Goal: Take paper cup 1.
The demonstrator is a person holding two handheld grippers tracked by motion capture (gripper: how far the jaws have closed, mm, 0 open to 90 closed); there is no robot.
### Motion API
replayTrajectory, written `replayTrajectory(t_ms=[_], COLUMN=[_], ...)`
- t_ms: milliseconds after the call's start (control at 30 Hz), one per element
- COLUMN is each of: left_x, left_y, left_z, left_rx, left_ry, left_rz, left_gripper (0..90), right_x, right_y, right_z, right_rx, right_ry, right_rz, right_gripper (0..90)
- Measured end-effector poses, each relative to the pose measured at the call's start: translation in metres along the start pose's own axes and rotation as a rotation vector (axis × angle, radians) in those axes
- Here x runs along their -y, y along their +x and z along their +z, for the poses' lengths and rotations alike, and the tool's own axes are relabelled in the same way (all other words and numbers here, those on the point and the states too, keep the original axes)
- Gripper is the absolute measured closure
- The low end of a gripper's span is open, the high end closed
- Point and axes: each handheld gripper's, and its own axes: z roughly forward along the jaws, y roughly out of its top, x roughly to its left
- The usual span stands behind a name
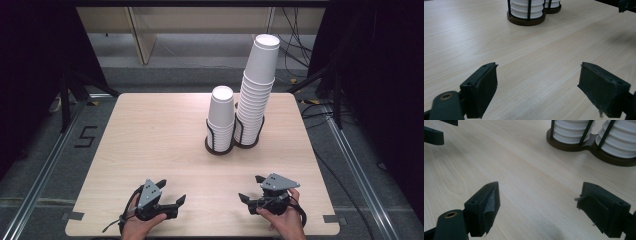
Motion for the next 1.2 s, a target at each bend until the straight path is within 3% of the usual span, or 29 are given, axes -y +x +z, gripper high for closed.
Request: replayTrajectory(t_ms=[400, 433, 567, 600, 633, 733, 900, 967, 1100, 1200], left_x=[-0.001, 0.000, -0.001, -0.001, -0.001, -0.001, -0.001, -0.001, -0.001, -0.001], left_y=[0.000, 0.000, 0.000, 0.000, 0.000, 0.000, -0.002, -0.002, -0.001, -0.002], left_z=[0.000, 0.000, -0.001, -0.001, -0.001, 0.000, 0.000, -0.001, -0.001, 0.000], left_rx=[-0.001, -0.003, -0.008, -0.008, -0.008, -0.005, 0.001, 0.001, -0.001, 0.001], left_ry=[0.002, 0.005, 0.011, 0.011, 0.012, 0.010, 0.008, 0.006, 0.009, 0.005], left_rz=[0.000, -0.001, 0.000, 0.000, -0.002, -0.001, 0.002, 0.002, 0.000, -0.002], left_gripper=[14.8, 14.8, 14.8, 14.8, 14.8, 14.8, 14.8, 14.8, 14.8, 14.8], right_x=[-0.005, -0.006, -0.008, -0.009, -0.010, -0.013, -0.020, -0.025, -0.029, -0.036], right_y=[-0.002, -0.003, -0.002, -0.002, -0.001, -0.004, -0.003, -0.006, -0.006, -0.007], right_z=[0.005, 0.005, 0.006, 0.007, 0.006, 0.006, 0.005, 0.006, 0.008, 0.007], right_rx=[0.026, 0.034, 0.023, -0.019, 0.006, 0.015, -0.005, 0.018, -0.006, 0.011], right_ry=[0.011, -0.005, 0.001, 0.014, 0.008, -0.005, -0.031, -0.048, -0.045, -0.057], right_rz=[-0.001, -0.023, -0.022, -0.006, -0.003, -0.031, 0.021, -0.014, 0.004, -0.018], right_gripper=[19.9, 19.9, 19.8, 19.9, 19.9, 19.9, 21.0, 21.0, 22.3, 22.3])
